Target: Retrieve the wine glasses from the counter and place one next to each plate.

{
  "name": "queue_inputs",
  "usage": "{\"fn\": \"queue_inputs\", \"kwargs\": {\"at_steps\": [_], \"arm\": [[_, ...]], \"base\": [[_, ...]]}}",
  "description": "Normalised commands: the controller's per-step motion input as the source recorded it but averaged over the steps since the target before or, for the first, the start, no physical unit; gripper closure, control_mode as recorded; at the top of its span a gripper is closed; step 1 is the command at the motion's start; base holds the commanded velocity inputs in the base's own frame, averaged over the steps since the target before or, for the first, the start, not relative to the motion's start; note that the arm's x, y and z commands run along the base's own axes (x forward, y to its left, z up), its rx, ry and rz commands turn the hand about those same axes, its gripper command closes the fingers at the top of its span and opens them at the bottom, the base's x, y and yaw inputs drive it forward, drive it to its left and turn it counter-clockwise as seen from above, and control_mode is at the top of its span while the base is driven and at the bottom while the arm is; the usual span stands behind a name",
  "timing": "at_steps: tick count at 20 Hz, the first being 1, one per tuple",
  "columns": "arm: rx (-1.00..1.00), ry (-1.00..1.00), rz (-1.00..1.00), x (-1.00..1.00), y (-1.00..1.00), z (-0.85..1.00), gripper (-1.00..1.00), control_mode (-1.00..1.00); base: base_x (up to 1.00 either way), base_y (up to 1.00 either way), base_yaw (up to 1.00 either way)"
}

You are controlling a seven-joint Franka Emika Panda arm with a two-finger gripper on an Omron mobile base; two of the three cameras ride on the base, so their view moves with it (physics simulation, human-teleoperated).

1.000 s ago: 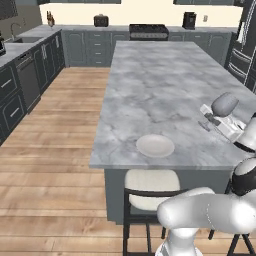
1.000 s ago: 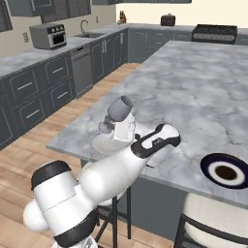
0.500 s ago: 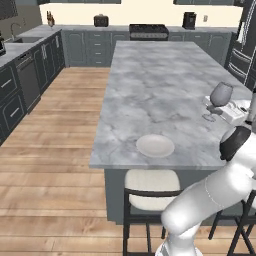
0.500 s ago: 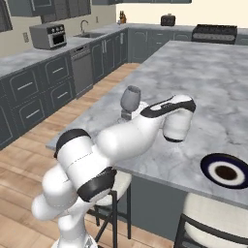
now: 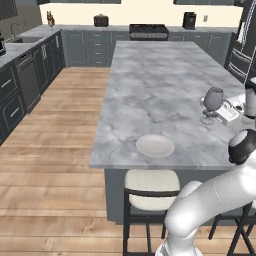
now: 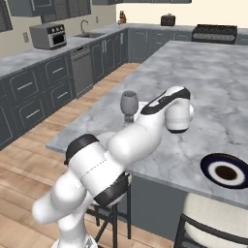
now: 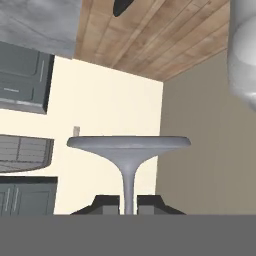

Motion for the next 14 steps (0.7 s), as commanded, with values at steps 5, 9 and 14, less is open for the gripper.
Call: {"fn": "queue_inputs", "kwargs": {"at_steps": [5,9,14], "arm": [[0.0,0.0,-0.16,0.0,0.01,-0.43,1.0,-1.0],[-0.04,-0.01,-0.12,-0.1,0.23,-0.28,1.0,-1.0],[-0.06,0.0,-0.1,-0.05,0.24,-0.21,1.0,-1.0]], "base": [[0.0,0.0,0.0],[0.0,0.0,0.0],[0.0,0.0,0.0]]}}
